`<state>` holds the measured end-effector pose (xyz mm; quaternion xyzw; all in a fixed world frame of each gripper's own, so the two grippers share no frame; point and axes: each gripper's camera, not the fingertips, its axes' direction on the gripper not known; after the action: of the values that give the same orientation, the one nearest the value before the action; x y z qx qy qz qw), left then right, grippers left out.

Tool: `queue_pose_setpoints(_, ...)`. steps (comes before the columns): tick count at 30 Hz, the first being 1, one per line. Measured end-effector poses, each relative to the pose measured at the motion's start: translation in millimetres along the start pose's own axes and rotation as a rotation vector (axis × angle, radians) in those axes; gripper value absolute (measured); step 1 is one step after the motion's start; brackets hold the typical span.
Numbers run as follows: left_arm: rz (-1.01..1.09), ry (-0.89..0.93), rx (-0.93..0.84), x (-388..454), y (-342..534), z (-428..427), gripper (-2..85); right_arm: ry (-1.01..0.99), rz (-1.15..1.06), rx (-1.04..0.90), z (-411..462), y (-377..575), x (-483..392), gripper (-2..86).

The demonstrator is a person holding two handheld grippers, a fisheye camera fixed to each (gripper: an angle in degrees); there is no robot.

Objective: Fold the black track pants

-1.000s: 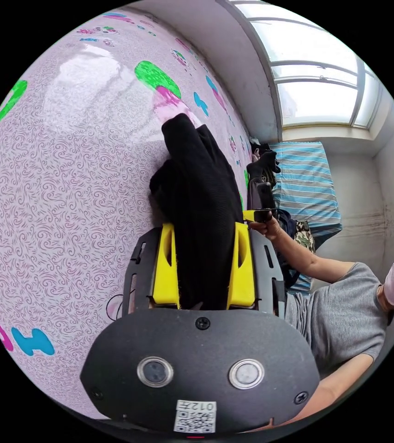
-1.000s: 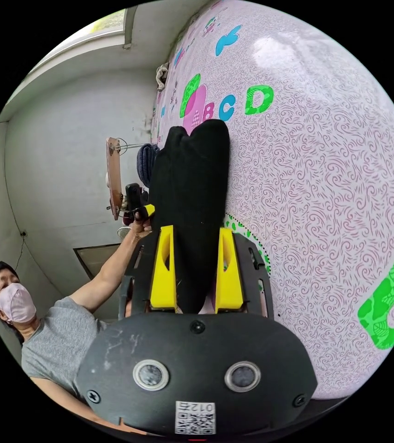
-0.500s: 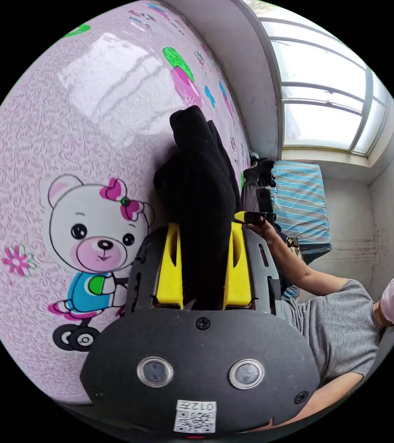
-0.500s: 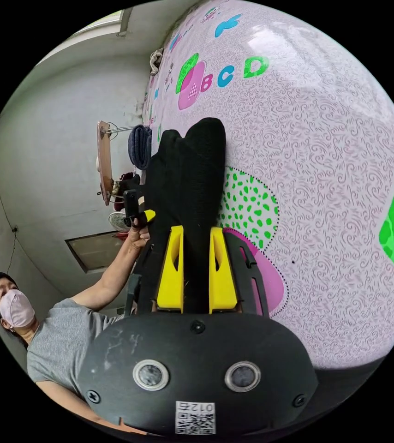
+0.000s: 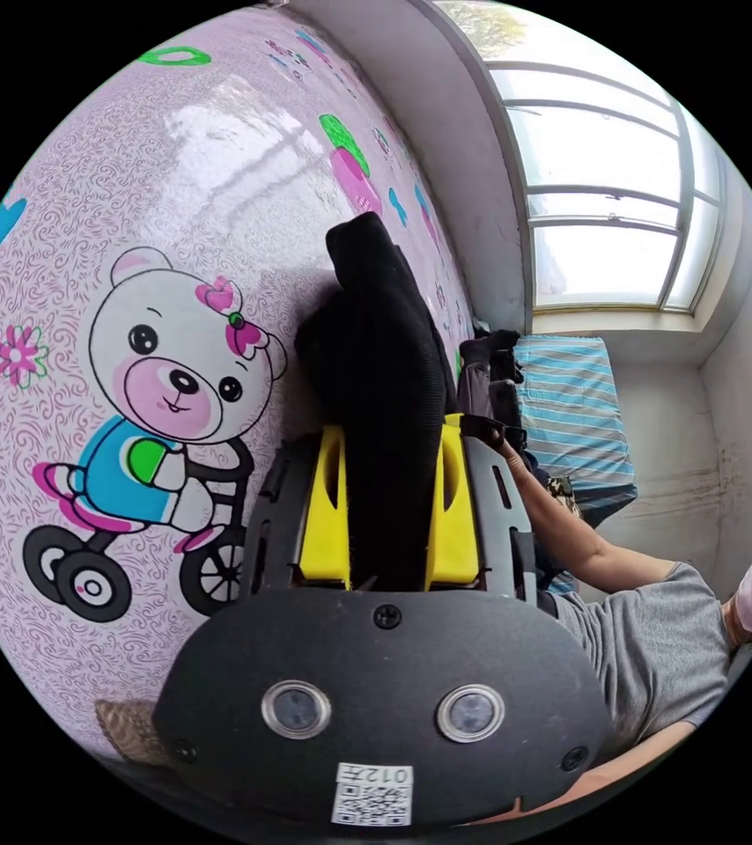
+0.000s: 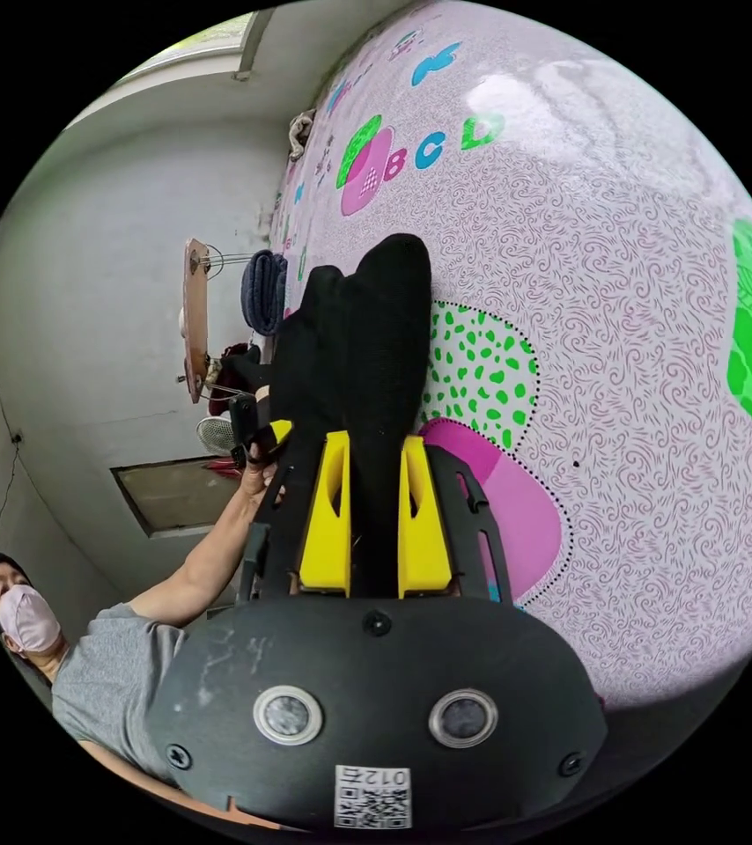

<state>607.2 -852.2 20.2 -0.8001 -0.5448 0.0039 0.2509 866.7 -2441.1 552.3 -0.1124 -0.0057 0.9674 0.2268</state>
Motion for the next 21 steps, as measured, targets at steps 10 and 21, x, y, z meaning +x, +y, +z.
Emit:
queue_pose_setpoints(10,0.063,0.007,0.133,74.2,74.3,-77.1,13.0,-0.003,-0.197,0.043,-101.1,-44.8,112.5,8.0)
queue_pose_setpoints(21,0.106,-0.095,0.523,158.2,238.5,-331.3,13.1,-0.103,-0.549,-0.166,-139.0,-150.8,161.5,8.1)
